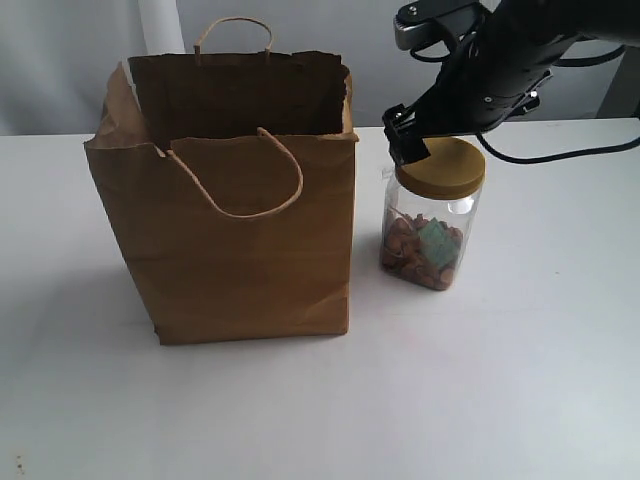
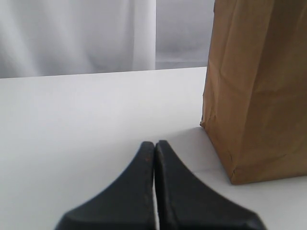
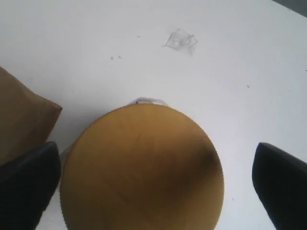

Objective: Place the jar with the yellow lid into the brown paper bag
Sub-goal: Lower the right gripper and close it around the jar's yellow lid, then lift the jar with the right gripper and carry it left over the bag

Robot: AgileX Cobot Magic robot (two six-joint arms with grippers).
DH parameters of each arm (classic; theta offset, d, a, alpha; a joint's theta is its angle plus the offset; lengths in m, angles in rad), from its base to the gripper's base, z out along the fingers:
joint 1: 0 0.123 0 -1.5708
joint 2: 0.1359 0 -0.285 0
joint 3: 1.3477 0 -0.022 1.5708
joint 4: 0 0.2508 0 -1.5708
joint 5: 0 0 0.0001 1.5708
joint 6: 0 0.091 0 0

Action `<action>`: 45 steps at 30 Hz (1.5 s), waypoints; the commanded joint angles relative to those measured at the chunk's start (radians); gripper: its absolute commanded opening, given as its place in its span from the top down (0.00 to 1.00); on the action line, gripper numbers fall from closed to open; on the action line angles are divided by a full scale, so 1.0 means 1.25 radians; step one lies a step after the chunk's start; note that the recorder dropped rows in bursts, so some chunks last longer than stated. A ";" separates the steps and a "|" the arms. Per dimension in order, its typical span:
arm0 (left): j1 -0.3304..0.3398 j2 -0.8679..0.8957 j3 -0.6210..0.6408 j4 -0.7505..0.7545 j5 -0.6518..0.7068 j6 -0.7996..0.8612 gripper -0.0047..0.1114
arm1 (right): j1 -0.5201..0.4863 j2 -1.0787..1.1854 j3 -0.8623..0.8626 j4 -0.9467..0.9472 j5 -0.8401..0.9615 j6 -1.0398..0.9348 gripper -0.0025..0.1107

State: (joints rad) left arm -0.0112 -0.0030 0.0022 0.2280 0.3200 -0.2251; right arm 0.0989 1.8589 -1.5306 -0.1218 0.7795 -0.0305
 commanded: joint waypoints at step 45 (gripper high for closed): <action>-0.004 0.002 -0.002 -0.003 -0.008 -0.003 0.95 | 0.029 -0.362 -0.139 -0.035 0.060 0.070 0.98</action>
State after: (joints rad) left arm -0.0112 -0.0030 0.0022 0.2280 0.3200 -0.2251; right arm 0.1094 1.4437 -1.6652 -0.1751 0.8965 0.0547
